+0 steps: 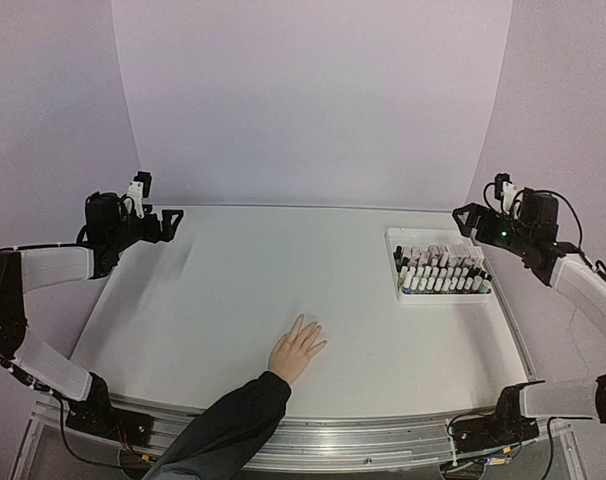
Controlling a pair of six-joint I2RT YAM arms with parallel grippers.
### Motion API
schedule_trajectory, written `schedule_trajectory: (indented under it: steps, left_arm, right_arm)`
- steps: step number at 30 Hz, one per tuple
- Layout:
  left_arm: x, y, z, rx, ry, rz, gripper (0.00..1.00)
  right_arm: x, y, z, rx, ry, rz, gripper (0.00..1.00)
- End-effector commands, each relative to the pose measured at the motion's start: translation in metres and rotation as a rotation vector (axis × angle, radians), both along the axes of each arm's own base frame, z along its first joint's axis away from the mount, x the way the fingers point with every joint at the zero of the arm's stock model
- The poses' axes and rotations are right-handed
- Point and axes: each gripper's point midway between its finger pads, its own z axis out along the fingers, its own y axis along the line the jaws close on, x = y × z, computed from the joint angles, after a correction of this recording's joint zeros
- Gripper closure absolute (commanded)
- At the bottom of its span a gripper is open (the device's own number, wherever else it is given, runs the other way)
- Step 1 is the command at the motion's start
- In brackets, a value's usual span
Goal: Paint the nails
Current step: Pick up the nail polish bottle from the bin.
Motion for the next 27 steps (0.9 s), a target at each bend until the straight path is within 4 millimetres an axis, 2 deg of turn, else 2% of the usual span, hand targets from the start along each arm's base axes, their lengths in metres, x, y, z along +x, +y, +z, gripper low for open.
schedule_trajectory:
  steps: [1,3,4,7,8,11,14,16,20,21,25,27]
  left_arm:
    - [-0.029,-0.053,0.026,-0.075,0.067,-0.316,0.0]
    - [-0.032,-0.076,0.024,-0.055,0.124,-0.336,0.0]
    - [-0.039,-0.098,0.024,-0.002,0.119,-0.371,0.0]
    - [-0.07,-0.146,0.015,0.092,0.132,-0.527,0.0]
    - [-0.079,-0.159,0.014,0.095,0.146,-0.582,0.0]
    - [-0.104,-0.185,0.007,0.059,0.236,-0.722,0.0]
    - [-0.112,-0.2,-0.001,0.07,0.263,-0.761,0.0]
    - [-0.114,-0.206,-0.005,0.1,0.256,-0.766,0.0]
    - [-0.124,-0.218,-0.002,0.101,0.229,-0.831,0.01]
    - [-0.126,-0.22,0.0,0.095,0.223,-0.846,0.01]
    - [-0.125,-0.221,-0.001,0.086,0.223,-0.841,0.0]
    - [-0.125,-0.22,0.0,0.087,0.218,-0.838,0.01]
  right_arm:
    - [0.0,0.042,0.006,0.272,0.161,0.163,0.08]
    - [0.003,0.056,-0.001,0.328,0.273,0.171,0.21]
    - [0.003,0.062,-0.008,0.3,0.341,0.151,0.24]
    - [-0.005,0.069,-0.031,0.062,0.511,0.032,0.29]
    - [-0.009,0.068,-0.037,-0.025,0.559,-0.013,0.3]
    - [-0.017,0.076,-0.053,-0.118,0.694,-0.053,0.35]
    - [-0.021,0.092,-0.07,-0.215,0.781,-0.035,0.38]
    - [-0.023,0.099,-0.081,-0.265,0.835,-0.028,0.36]
    - [-0.025,0.111,-0.102,-0.347,0.929,0.004,0.33]
    - [-0.024,0.114,-0.108,-0.363,0.946,0.015,0.34]
    - [-0.017,0.119,-0.121,-0.394,0.977,0.029,0.5]
    - [-0.012,0.116,-0.127,-0.426,0.98,0.01,0.51]
